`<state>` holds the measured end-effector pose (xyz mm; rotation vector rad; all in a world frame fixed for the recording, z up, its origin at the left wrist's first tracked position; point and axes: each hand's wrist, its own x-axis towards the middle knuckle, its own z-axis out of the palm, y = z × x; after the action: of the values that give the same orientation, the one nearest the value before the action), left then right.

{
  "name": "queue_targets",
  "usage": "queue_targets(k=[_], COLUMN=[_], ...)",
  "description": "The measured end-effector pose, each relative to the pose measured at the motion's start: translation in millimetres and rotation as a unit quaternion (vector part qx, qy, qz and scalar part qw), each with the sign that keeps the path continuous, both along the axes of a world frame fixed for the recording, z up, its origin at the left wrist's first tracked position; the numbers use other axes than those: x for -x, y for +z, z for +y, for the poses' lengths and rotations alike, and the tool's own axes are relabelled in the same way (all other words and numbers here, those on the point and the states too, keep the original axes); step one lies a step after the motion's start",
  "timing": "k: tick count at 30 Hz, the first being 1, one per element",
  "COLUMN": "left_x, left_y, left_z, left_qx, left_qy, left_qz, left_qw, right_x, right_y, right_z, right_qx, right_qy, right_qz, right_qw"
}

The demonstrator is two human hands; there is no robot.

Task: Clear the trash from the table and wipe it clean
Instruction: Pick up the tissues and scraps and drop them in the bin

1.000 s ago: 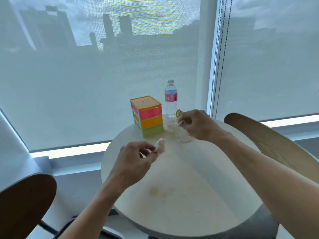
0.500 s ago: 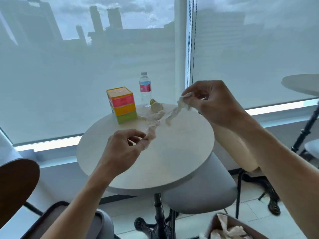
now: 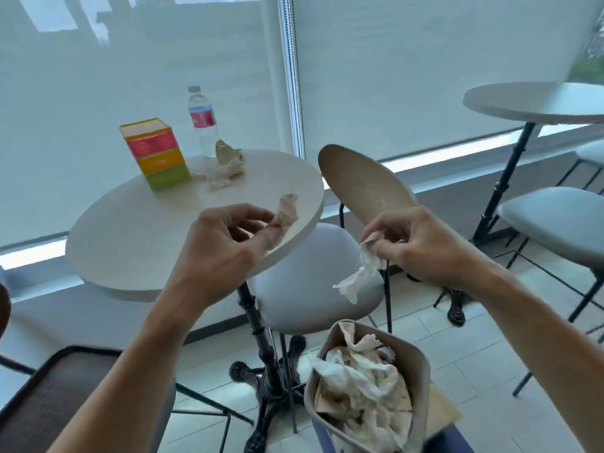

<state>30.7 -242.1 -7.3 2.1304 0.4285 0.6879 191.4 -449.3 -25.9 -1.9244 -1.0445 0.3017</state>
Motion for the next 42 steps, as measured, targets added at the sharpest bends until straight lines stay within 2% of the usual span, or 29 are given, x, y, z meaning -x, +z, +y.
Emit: queue_targets(k=[3,8,12,14,24,28,31,37,42], left_x=[-2.5,-11.4,-18.7,-20.0,-33.7,-36.5,-37.4,-35.6,-34.1], left_y=[-10.9,-43.8,-82.9,-100.7,-184.7,-190.2,-165.9,-74.7,-5.8], left_z=[-21.4,-45.0,-53.3,-58.2,-93.7,-97.4,-93.5,-68.3,-24.0], left_qx=[0.0,0.036,0.065,0.08,0.019,-0.023,-0.054,-0.113,-0.175], left_qy=[-0.008,-0.014,-0.024,-0.038,-0.035,-0.054,-0.056,-0.056,-0.01], left_qz=[0.01,0.024,0.073,0.105,0.266,0.328,0.322,0.247,0.183], left_qw=[1.0,0.999,0.995,0.99,0.963,0.943,0.944,0.961,0.967], right_x=[0.1,7.8,9.3,5.1,3.3,7.1,4.1,-12.5,-23.1], right_y=[-41.7,-110.7,-141.3,-137.3,-87.0,-71.3,-58.6,-23.7,1.7], right_z=[-16.1,-29.4,-42.2,-48.5,-57.0,-53.8,-48.3,-10.5,37.9], right_qx=[0.089,0.2,0.358,0.379,0.309,0.29,0.269,0.178,0.092], right_qy=[-0.001,-0.007,0.058,0.066,0.07,0.082,0.089,0.062,0.031], right_qz=[0.014,-0.016,-0.008,-0.001,0.012,0.002,-0.001,-0.056,-0.096], right_qw=[0.996,0.98,0.932,0.923,0.948,0.953,0.959,0.98,0.991])
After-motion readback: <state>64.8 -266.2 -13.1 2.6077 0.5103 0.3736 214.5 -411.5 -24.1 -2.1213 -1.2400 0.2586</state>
